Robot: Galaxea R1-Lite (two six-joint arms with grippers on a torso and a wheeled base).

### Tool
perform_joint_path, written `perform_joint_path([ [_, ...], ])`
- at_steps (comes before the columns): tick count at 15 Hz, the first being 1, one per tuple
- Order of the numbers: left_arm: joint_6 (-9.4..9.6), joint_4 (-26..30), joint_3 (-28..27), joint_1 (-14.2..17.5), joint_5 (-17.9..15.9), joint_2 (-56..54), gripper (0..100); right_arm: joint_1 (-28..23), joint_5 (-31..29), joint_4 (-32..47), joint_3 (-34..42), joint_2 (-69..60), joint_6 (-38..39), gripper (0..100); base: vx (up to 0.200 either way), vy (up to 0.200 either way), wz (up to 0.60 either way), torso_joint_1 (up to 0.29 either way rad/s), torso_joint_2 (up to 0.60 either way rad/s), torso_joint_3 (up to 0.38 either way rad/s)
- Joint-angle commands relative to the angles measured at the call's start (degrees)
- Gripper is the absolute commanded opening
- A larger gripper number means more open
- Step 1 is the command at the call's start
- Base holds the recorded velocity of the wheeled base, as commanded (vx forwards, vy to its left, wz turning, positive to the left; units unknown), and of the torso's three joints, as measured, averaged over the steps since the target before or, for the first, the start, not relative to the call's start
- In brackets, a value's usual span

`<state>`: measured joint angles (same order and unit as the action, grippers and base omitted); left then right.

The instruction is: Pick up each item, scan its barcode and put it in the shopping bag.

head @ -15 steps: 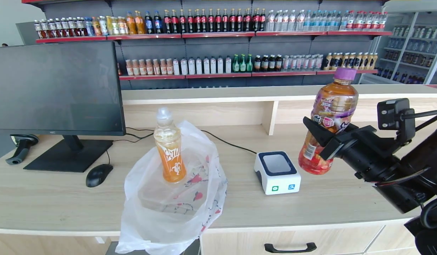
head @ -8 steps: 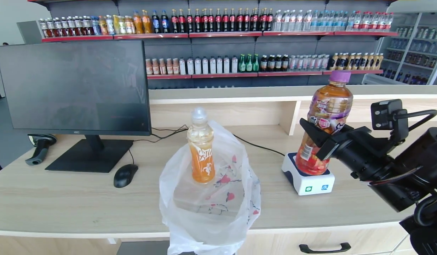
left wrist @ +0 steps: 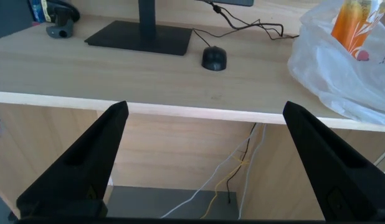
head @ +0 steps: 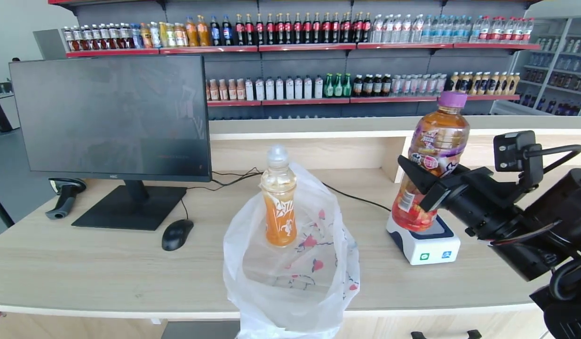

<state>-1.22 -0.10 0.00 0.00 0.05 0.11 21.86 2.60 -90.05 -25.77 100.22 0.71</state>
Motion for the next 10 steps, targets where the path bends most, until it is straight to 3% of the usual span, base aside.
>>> perform_joint_path([
  [1,-0.01,0.0,0.0,0.0,0.0,0.0,100,0.1,0.1,0.1,0.1,0.1,0.0,0,0.0,0.0,0.6,-0.002,0.0,0.007],
  [10,-0.01,0.0,0.0,0.0,0.0,0.0,100,4.2,0.2,0.1,0.5,1.6,0.0,0,0.0,0.0,0.0,0.0,0.0,0.0],
])
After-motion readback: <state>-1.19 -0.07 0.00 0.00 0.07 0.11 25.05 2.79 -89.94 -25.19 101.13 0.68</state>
